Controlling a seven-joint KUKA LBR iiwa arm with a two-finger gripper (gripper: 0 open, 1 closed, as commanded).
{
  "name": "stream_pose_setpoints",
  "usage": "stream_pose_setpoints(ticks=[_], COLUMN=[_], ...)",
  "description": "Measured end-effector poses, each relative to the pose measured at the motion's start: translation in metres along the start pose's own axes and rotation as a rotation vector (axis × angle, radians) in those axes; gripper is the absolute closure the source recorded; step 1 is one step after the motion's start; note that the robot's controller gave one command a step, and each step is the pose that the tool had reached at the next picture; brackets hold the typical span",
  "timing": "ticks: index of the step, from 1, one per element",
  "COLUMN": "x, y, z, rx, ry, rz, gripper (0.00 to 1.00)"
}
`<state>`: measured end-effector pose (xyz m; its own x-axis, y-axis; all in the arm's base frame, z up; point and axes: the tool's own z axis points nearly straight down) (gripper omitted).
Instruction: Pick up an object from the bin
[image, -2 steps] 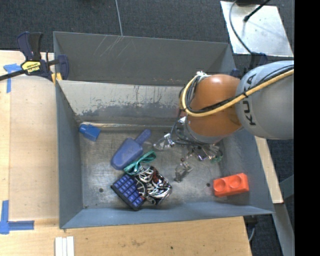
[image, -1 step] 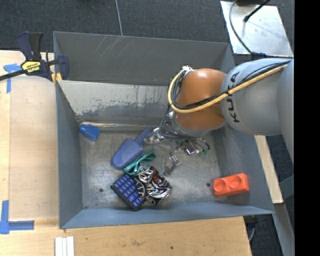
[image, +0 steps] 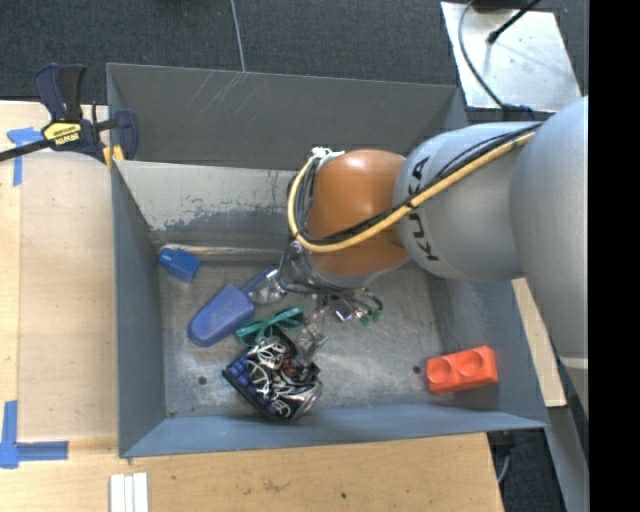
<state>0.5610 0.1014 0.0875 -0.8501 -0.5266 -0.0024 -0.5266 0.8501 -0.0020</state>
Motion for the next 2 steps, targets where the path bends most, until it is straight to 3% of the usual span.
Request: stream_pose_setpoints(ticks=[1, 2], x=[-0.0112, -0.0050], y=[0.0299, 0.0225], z=[0.0015, 0.0028], rx=[0.000, 0.000], ry=[-0.016, -0.017], rz=[0.018, 0.020], gripper=[1.00, 1.00])
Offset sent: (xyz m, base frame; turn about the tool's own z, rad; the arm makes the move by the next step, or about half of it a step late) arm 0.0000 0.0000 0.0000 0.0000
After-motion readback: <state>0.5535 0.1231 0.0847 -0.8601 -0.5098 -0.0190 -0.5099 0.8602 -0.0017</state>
